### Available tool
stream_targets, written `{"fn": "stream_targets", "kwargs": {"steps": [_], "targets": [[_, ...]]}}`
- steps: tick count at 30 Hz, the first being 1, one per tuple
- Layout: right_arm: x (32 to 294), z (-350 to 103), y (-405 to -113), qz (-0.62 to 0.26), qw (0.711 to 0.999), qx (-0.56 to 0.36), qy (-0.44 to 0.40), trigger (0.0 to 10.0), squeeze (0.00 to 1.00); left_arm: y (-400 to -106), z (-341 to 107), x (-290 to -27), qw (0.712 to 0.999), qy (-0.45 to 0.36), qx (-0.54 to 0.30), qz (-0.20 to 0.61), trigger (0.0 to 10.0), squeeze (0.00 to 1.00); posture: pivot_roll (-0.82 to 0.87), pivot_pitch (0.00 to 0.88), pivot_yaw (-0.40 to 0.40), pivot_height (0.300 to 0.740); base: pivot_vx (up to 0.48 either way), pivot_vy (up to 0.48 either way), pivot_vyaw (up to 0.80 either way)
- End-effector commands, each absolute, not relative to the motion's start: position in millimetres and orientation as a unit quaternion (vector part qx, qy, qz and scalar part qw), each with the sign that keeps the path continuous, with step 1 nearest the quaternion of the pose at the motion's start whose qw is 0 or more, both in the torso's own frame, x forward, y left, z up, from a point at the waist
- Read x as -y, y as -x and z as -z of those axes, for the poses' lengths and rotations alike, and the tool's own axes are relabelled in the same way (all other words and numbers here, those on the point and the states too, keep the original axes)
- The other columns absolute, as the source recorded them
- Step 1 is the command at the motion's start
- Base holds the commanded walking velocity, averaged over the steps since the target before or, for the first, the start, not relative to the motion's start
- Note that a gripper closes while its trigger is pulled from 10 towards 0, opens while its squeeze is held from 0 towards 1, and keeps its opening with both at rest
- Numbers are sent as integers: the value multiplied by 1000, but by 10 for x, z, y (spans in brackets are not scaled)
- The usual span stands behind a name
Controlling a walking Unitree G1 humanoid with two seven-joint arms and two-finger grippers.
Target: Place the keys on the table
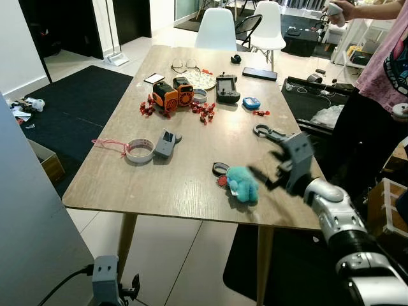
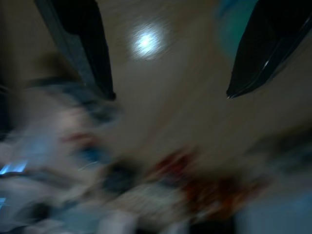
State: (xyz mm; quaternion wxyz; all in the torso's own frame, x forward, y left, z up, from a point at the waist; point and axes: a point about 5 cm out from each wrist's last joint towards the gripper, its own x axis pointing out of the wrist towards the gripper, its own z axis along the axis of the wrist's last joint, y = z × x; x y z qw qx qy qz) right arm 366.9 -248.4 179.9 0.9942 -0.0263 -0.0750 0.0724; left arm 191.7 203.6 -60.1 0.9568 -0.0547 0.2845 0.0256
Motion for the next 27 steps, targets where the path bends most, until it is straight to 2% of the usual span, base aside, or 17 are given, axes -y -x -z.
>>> {"fn": "stream_targets", "kwargs": {"steps": [1,2,3,4,6,8,9,10,11,13,14,17,19,21,24,26,27], "targets": [[2855,-1705,-3564,53,994,83,-36,10000,0,-1866,633,-2047,953,63,-293,-39,10000,0,57,38,-49,740,0,0,0],[2855,-1705,-3564,53,994,83,-36,10000,0,-1866,633,-2047,953,63,-293,-39,10000,0,57,38,-49,740,0,0,0],[3069,-1583,-3459,125,986,77,-85,10000,0,-1856,637,-2053,953,65,-293,-46,10000,0,57,39,-51,740,0,0,0],[3069,-1583,-3459,125,986,77,-85,10000,0,-1856,637,-2053,953,65,-293,-46,10000,0,57,39,-51,740,0,0,0],[3406,-1244,-3176,249,957,37,-145,10000,0,-1837,645,-2063,952,69,-293,-55,10000,0,59,38,-58,740,0,0,0],[3406,-1244,-3176,249,957,37,-145,10000,0,-1837,645,-2063,952,69,-293,-55,10000,0,59,38,-58,740,0,0,0],[3523,-1006,-2985,298,941,-1,-162,10000,0,-1830,647,-2068,952,70,-292,-58,10000,0,62,38,-63,740,0,0,0],[3523,-1006,-2985,298,941,-1,-162,10000,0,-1830,647,-2068,952,70,-292,-58,10000,0,62,38,-63,740,0,0,0],[3559,-672,-2737,329,930,-64,-155,10000,0,-1825,647,-2076,952,71,-292,-60,10000,0,64,37,-67,740,0,0,0],[3529,-375,-2505,340,921,-123,-143,10000,0,-1821,647,-2083,952,72,-291,-62,10000,0,66,34,-69,740,0,0,0],[3529,-375,-2505,340,921,-123,-143,10000,0,-1821,647,-2083,952,72,-291,-62,10000,0,66,34,-69,740,0,0,0],[3259,209,-2034,318,907,-250,-118,10000,0,-1817,642,-2104,953,72,-288,-65,10000,0,70,28,-67,740,0,0,0],[3158,312,-1965,306,904,-271,-122,10000,0,-1815,640,-2110,953,72,-288,-65,10000,0,69,25,-64,740,0,0,0],[2843,533,-1863,243,904,-329,-125,10000,0,-1813,637,-2121,953,71,-287,-64,10000,0,61,21,-59,740,0,0,0],[2700,616,-1820,208,903,-355,-122,10000,0,-1812,637,-2123,953,71,-287,-63,10000,0,59,20,-57,740,0,0,0],[2295,783,-1733,83,900,-415,-104,10000,0,-1781,658,-2116,951,63,-296,-59,10000,0,61,16,-62,740,0,0,0],[2295,783,-1733,83,900,-415,-104,10000,0,-1781,658,-2116,951,63,-296,-59,10000,0,61,16,-62,740,0,0,0]]}}
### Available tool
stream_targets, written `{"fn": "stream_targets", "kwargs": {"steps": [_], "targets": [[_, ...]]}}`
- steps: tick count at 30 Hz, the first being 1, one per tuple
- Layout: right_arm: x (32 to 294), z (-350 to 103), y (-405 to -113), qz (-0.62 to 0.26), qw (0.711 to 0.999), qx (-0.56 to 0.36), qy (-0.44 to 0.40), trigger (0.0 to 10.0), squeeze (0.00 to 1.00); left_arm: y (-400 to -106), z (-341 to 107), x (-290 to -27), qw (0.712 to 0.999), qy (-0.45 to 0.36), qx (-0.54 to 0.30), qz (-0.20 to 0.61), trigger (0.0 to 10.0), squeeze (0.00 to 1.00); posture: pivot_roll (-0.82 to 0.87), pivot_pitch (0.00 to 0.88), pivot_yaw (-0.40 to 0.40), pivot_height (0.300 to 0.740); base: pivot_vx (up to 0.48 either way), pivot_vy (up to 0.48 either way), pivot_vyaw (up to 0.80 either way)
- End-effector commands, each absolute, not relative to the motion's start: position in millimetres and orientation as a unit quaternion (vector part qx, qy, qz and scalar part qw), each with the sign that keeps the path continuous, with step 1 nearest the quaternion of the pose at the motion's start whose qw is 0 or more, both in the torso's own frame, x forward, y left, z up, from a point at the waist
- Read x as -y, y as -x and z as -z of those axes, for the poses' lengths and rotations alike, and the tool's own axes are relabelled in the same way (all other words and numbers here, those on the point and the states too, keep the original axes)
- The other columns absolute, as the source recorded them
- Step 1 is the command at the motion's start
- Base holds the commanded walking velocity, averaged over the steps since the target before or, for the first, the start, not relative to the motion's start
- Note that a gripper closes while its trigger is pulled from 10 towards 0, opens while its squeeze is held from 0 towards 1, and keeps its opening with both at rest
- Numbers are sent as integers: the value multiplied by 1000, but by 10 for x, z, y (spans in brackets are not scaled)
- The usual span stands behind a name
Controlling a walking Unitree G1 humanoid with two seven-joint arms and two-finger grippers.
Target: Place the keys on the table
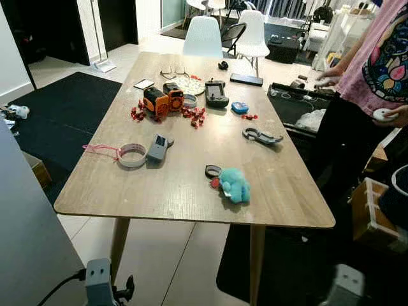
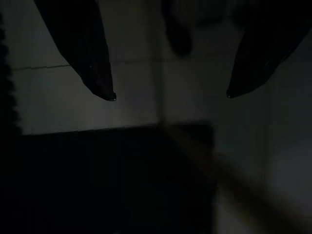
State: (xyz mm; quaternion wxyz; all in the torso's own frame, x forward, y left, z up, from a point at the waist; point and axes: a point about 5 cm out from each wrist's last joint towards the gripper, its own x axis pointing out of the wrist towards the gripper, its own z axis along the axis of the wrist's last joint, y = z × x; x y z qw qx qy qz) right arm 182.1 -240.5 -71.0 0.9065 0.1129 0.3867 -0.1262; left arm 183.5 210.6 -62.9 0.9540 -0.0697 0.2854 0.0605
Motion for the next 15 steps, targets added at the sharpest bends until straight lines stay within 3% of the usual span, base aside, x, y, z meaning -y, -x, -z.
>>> {"fn": "stream_targets", "kwargs": {"steps": [1,3,6,15], "targets": [[2295,783,-1733,83,900,-415,-104,10000,0,-1781,658,-2116,951,63,-296,-59,10000,0,61,16,-62,740,0,0,0],[2019,843,-1699,-11,897,-434,-84,10000,0,-1752,681,-2102,949,53,-306,-56,10000,0,65,14,-60,740,0,0,0],[1822,846,-1732,-61,899,-429,-63,10000,0,-1737,690,-2090,949,44,-308,-56,10000,0,64,14,-53,740,0,0,0],[1740,829,-1793,-76,901,-425,-46,10000,0,-1736,676,-2079,952,44,-295,-61,10000,0,68,12,-58,740,0,0,0]]}}
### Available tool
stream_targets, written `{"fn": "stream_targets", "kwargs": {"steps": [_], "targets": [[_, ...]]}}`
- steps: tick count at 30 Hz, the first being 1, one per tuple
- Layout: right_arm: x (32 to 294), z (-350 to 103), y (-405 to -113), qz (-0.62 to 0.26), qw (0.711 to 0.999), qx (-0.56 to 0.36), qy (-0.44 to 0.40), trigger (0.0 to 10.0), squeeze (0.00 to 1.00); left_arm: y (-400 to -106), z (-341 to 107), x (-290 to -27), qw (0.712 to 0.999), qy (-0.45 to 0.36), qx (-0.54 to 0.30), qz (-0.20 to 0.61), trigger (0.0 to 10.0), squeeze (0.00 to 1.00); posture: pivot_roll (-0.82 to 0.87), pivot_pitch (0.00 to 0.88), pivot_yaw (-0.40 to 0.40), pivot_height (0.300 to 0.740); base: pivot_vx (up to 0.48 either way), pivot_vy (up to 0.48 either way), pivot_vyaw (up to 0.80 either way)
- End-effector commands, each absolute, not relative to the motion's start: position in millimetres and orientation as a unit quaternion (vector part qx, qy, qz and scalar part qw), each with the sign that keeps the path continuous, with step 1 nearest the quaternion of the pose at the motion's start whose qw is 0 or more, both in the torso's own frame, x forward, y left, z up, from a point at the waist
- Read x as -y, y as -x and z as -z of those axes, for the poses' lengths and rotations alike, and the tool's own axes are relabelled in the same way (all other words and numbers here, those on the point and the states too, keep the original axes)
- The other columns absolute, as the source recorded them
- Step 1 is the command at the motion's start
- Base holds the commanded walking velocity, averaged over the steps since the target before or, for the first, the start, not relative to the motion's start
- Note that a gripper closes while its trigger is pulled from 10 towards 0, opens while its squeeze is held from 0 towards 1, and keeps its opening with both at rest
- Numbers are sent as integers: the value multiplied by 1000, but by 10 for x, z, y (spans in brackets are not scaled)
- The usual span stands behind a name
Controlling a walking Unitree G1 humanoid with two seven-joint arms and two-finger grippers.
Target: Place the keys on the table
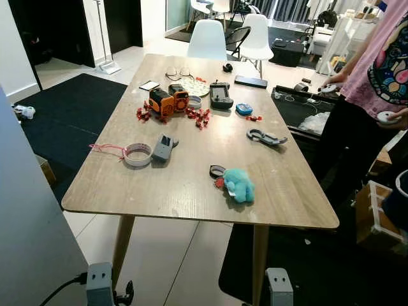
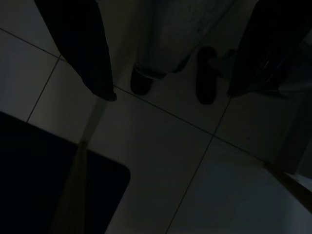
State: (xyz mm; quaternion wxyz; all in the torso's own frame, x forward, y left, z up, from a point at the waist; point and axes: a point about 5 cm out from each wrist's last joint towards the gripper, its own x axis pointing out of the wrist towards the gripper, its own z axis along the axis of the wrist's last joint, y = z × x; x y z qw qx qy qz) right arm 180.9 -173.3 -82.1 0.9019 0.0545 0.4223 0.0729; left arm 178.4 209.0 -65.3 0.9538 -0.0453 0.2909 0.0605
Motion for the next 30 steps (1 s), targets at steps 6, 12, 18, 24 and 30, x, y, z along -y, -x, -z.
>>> {"fn": "stream_targets", "kwargs": {"steps": [6,12,18,24,30], "targets": [[1688,830,-1780,-133,895,-427,2,10000,0,-1731,681,-2076,952,41,-297,-61,10000,0,63,20,-57,740,0,0,0],[1639,842,-1748,-165,888,-430,19,10000,0,-1723,693,-2065,951,39,-302,-60,10000,0,63,20,-57,740,0,0,533],[1621,858,-1716,-175,883,-433,29,10000,0,-1707,705,-2061,950,39,-305,-59,10000,0,61,23,-58,740,0,0,800],[1623,861,-1706,-181,881,-435,35,10000,0,-1683,721,-2068,948,39,-311,-61,10000,0,62,25,-60,740,0,0,800],[1612,861,-1707,-190,879,-436,41,10000,0,-1660,737,-2090,945,39,-319,-64,10000,0,65,25,-61,740,0,0,800]]}}
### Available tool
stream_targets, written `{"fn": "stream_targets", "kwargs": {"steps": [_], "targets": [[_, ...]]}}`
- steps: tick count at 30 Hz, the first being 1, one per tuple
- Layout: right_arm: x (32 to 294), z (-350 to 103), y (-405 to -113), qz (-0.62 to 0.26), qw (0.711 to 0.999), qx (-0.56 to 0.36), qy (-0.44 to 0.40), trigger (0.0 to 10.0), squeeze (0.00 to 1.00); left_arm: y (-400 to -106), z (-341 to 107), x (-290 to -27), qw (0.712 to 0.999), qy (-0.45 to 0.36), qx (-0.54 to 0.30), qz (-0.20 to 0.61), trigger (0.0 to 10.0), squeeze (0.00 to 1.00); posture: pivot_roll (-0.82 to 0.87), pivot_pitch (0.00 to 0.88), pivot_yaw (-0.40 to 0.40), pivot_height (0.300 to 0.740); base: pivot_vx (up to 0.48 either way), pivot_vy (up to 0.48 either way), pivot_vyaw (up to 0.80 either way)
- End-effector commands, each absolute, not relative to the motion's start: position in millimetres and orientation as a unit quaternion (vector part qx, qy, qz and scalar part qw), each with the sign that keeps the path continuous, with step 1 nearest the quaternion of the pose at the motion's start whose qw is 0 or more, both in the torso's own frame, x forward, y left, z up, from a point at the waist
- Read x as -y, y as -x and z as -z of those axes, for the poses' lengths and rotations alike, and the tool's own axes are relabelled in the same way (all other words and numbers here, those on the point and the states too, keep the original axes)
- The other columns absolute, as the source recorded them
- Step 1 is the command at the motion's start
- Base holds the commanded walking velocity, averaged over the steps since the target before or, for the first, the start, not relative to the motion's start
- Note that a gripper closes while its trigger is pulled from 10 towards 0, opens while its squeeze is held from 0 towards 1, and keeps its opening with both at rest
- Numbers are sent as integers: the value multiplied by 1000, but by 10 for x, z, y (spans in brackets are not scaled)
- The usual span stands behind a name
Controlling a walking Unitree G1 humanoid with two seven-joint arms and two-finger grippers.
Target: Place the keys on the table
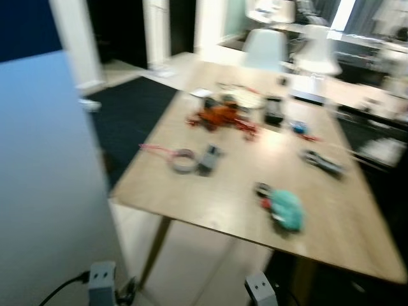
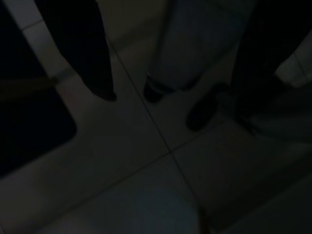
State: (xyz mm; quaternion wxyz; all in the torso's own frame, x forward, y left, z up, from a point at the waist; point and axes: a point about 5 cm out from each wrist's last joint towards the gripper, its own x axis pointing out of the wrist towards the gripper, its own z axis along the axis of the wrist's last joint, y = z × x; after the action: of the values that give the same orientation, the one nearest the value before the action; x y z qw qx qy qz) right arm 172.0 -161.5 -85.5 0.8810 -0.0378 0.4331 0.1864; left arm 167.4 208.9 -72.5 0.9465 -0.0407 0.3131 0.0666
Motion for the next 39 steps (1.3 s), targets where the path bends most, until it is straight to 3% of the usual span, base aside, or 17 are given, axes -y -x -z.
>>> {"fn": "stream_targets", "kwargs": {"steps": [1,39], "targets": [[1612,861,-1707,-190,879,-436,41,10000,0,-1660,737,-2090,945,39,-319,-64,10000,0,65,25,-61,740,0,0,800],[1557,869,-1698,-204,874,-439,42,10000,0,-1586,804,-2137,930,50,-357,-76,10000,0,69,20,-61,740,0,0,800]]}}
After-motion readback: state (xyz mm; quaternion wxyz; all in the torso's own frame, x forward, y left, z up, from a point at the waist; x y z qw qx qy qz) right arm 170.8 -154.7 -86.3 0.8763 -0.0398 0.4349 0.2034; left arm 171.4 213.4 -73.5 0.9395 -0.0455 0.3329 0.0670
